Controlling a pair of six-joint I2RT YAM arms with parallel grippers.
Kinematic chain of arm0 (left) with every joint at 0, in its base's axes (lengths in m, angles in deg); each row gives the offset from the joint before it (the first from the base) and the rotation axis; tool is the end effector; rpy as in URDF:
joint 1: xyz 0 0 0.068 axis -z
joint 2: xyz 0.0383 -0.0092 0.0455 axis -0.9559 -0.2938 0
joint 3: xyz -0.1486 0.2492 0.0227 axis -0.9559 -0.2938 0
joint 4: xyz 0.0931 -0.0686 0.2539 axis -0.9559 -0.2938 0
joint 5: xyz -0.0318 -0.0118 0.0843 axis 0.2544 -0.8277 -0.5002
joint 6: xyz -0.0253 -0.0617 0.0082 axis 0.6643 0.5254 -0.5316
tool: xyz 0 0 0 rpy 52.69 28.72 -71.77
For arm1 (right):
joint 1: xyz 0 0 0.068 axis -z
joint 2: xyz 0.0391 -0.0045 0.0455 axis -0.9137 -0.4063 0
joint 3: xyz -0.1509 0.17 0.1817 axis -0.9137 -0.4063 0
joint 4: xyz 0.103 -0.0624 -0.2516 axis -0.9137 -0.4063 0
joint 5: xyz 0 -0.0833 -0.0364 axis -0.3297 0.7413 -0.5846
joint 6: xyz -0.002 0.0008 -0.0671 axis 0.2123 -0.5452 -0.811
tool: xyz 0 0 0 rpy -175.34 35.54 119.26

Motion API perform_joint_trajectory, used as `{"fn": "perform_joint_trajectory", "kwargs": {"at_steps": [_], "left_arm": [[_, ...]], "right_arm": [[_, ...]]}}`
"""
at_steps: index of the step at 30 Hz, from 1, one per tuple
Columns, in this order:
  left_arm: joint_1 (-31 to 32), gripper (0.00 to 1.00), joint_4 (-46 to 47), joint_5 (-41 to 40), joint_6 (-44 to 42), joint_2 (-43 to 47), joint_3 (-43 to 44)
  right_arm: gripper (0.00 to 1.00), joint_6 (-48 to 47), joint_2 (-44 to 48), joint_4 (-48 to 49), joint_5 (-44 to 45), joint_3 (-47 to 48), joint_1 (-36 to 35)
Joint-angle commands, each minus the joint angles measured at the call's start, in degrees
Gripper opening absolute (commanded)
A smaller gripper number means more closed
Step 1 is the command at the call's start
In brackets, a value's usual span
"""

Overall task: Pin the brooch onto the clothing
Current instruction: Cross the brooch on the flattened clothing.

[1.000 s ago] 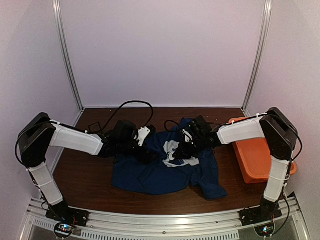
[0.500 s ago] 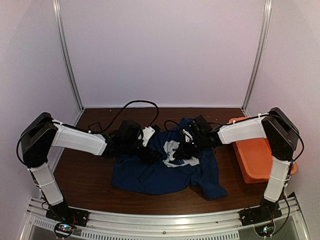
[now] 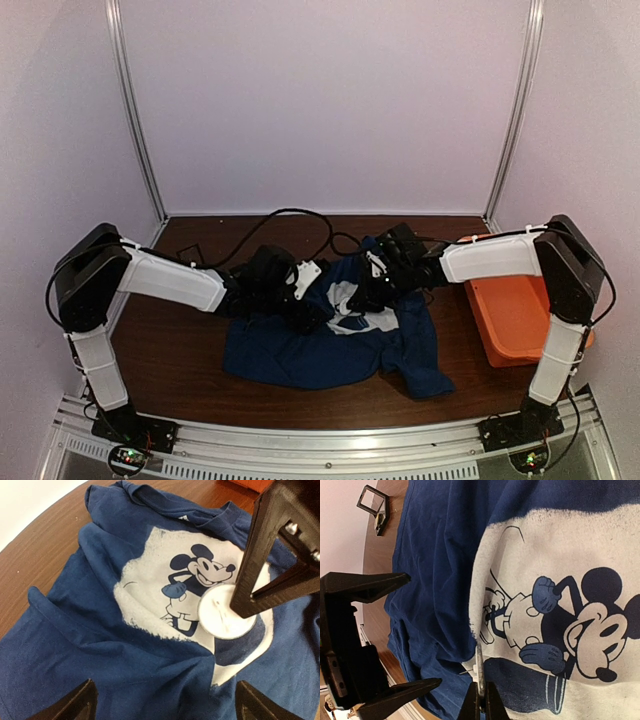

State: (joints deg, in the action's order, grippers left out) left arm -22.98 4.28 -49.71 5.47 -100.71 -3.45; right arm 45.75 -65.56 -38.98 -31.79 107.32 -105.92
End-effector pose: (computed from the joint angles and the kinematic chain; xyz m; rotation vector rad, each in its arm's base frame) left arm 0.2660 -0.3198 0.1522 0.9314 2.1303 -0.5352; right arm 0.2989 0.2850 0.1700 -0.2202 2.7267 1.1784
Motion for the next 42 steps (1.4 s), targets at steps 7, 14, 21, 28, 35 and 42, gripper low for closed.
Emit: {"fn": "perform_joint_trajectory", "kwargs": {"at_steps": [7,14,21,28,35,42], "left_arm": [[0.16,0.85,-1.47,-1.55,-2.82,-4.35,3.90],[0.17,0.55,-0.49,0.31,-3.26,-4.63,3.98],[0.17,0.15,0.72,3.45,-4.42,-4.16,3.52],[0.17,0.00,3.85,5.55,-5.00,-2.67,1.37],[0.17,0.00,5.60,6.78,-5.04,-1.33,0.08],[0.16,0.00,6.25,6.92,-5.15,-0.89,-0.16]], "right_arm": [[0.00,-1.41,-0.41,-4.12,4.04,4.47,-1.33],[0.00,-1.65,-2.00,-5.39,4.69,5.86,-2.11],[0.00,-0.40,-3.29,-5.37,5.07,7.14,-2.01],[0.00,0.98,-4.36,-5.61,5.02,8.39,-1.94],[0.00,1.01,-5.50,-7.14,6.13,9.37,-1.88],[0.00,0.54,-5.55,-7.72,6.51,9.21,-1.84]]}}
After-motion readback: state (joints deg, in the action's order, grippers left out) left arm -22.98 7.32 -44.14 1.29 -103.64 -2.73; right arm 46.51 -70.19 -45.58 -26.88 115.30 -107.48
